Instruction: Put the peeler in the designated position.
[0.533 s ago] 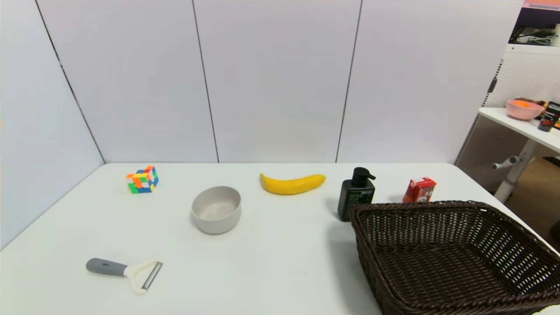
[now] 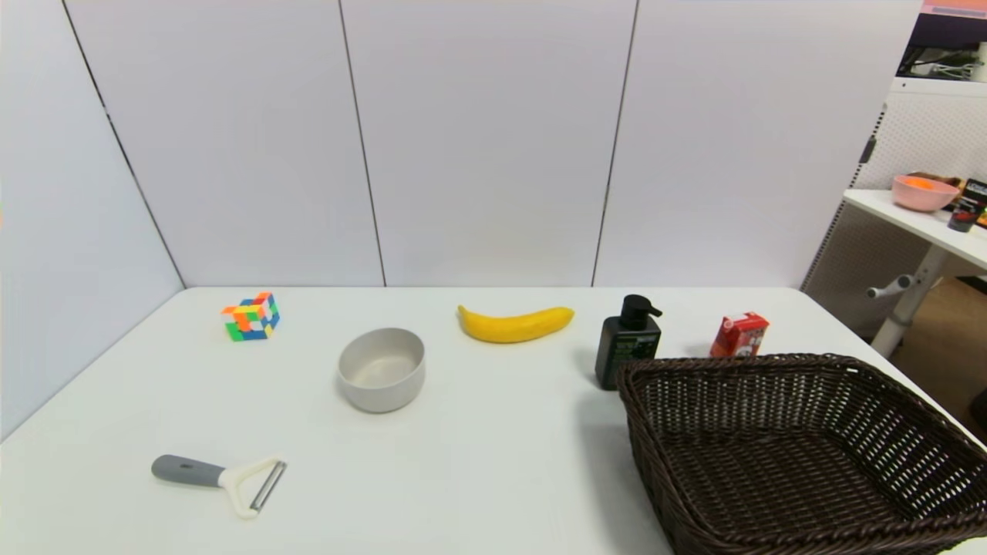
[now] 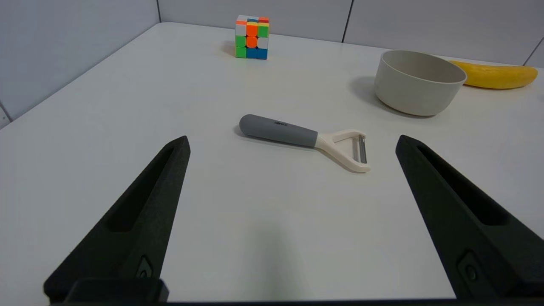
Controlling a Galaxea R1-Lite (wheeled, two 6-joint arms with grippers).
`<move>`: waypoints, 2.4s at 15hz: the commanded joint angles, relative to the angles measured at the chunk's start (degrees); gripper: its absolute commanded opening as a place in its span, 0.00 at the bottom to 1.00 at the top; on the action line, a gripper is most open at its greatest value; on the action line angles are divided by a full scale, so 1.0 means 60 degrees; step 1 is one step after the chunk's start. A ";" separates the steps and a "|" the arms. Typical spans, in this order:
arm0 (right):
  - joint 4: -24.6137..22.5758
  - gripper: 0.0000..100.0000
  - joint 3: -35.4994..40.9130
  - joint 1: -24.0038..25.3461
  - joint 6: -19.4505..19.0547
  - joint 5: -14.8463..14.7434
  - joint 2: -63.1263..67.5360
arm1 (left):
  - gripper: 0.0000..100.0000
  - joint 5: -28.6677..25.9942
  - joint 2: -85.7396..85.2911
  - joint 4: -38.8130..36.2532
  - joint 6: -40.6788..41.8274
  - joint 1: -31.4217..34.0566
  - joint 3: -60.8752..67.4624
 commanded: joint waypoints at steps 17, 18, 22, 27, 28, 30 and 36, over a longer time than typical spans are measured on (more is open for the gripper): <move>-0.0002 1.00 0.0015 0.0001 0.0002 0.0000 0.0012 | 1.00 0.0064 0.9841 0.4614 0.0843 -0.0144 -0.8159; -0.0002 1.00 0.0015 0.0001 0.0002 0.0000 0.0012 | 1.00 0.0078 1.0427 0.4570 0.0917 -0.0129 -0.8291; -0.0002 1.00 0.0015 0.0001 0.0002 0.0000 0.0012 | 1.00 0.0108 1.1980 0.4585 0.0829 -0.0129 -0.8789; -0.0002 1.00 0.0015 0.0001 0.0002 0.0000 0.0012 | 1.00 0.1192 1.3240 0.4629 -0.1442 -0.0144 -0.8716; -0.0002 1.00 0.0015 0.0001 0.0002 0.0000 0.0012 | 1.00 0.1265 1.3518 0.4629 -0.1984 -0.0129 -0.8701; -0.0002 1.00 0.0015 0.0001 0.0002 0.0000 0.0012 | 1.00 0.1309 1.4060 0.4585 -0.3287 -0.0100 -0.8745; -0.0002 1.00 0.0015 0.0001 0.0002 0.0000 0.0012 | 1.00 0.1924 1.5173 0.4351 -0.4152 -0.0129 -0.8745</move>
